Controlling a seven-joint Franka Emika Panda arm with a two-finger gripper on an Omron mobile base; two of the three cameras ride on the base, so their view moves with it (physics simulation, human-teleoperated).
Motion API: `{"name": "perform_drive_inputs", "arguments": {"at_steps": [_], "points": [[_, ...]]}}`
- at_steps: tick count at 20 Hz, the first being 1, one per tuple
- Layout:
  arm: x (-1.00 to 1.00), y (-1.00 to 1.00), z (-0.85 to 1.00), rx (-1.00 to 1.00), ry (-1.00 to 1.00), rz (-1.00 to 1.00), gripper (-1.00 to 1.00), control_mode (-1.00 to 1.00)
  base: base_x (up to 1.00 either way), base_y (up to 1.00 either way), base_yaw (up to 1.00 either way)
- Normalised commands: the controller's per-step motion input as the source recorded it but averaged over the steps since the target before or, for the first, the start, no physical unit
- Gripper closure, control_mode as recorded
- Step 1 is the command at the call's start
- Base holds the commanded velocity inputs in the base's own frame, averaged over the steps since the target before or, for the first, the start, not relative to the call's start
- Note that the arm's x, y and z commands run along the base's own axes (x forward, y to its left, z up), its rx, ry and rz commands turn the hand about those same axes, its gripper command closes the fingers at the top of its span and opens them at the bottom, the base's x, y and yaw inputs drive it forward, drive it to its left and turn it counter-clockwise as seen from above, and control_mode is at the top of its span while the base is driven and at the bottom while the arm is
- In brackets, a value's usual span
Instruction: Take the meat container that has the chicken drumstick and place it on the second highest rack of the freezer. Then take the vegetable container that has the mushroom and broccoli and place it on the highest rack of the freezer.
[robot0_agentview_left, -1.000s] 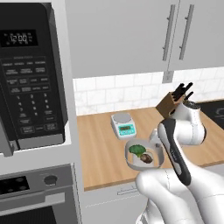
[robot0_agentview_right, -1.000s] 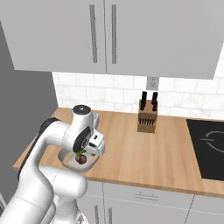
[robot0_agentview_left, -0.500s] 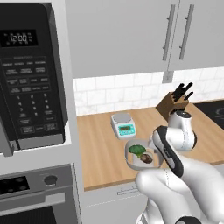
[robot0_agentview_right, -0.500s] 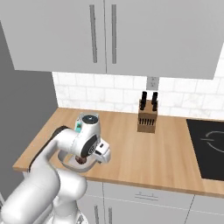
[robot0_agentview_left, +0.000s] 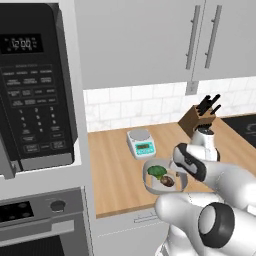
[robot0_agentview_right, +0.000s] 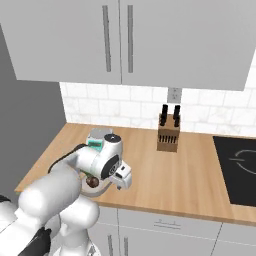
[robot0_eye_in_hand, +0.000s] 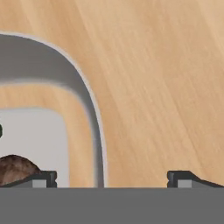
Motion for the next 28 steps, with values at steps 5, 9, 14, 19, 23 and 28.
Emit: {"name": "perform_drive_inputs", "arguments": {"at_steps": [5, 9, 14, 19, 23, 28], "points": [[0.31, 0.00, -0.34, 0.00, 0.08, 0.00, -1.00, -1.00, 0.00, 0.00, 0.00], [0.01, 0.00, -0.32, 0.00, 0.03, 0.00, -1.00, -1.00, 0.00, 0.00, 0.00], [0.00, 0.01, -0.14, 0.00, 0.00, 0.00, -1.00, -1.00, 0.00, 0.00, 0.00], [-0.04, 0.00, 0.00, 0.00, -0.01, 0.00, -1.00, -1.00, 0.00, 0.00, 0.00], [-0.34, 0.00, 0.00, 0.00, -0.07, 0.09, -1.00, -1.00, 0.00, 0.00, 0.00], [-0.22, 0.01, 0.00, 0.00, -0.08, 0.20, -1.00, -1.00, 0.00, 0.00, 0.00]]}}
